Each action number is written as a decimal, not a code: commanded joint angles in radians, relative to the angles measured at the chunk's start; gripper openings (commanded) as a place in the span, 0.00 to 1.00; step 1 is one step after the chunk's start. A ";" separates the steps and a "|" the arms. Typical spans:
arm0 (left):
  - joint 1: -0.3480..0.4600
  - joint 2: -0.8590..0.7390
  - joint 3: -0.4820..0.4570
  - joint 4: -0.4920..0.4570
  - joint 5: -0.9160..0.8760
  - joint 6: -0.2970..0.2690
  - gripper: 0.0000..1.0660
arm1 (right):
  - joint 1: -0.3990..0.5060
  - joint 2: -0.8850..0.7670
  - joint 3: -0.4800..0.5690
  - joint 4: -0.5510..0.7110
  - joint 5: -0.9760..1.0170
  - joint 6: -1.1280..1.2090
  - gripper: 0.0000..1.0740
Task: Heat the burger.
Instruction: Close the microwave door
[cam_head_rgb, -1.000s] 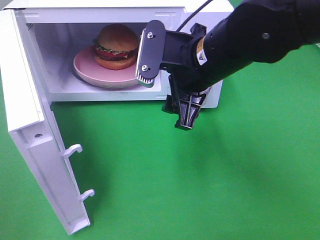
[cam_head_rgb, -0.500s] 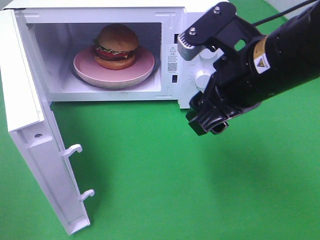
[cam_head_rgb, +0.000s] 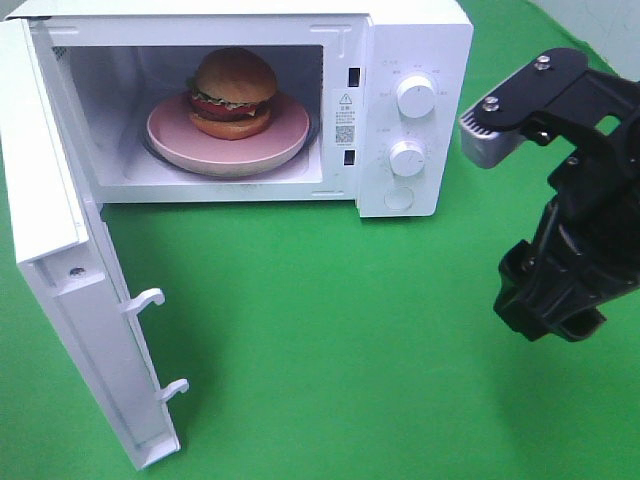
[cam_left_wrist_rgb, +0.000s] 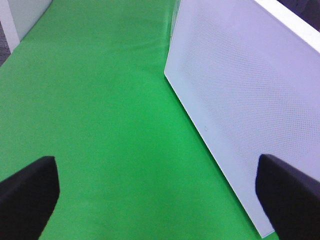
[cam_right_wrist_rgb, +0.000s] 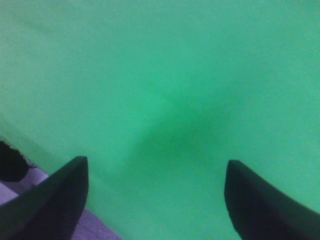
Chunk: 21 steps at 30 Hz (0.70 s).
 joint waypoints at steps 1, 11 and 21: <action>-0.001 -0.001 -0.001 0.001 -0.007 -0.005 0.94 | 0.000 -0.082 0.003 0.013 0.054 0.013 0.69; -0.001 -0.001 -0.001 0.001 -0.007 -0.005 0.94 | -0.004 -0.287 0.097 0.019 0.077 0.012 0.69; -0.001 -0.001 -0.001 0.001 -0.007 -0.005 0.94 | -0.181 -0.432 0.243 0.063 0.076 0.018 0.69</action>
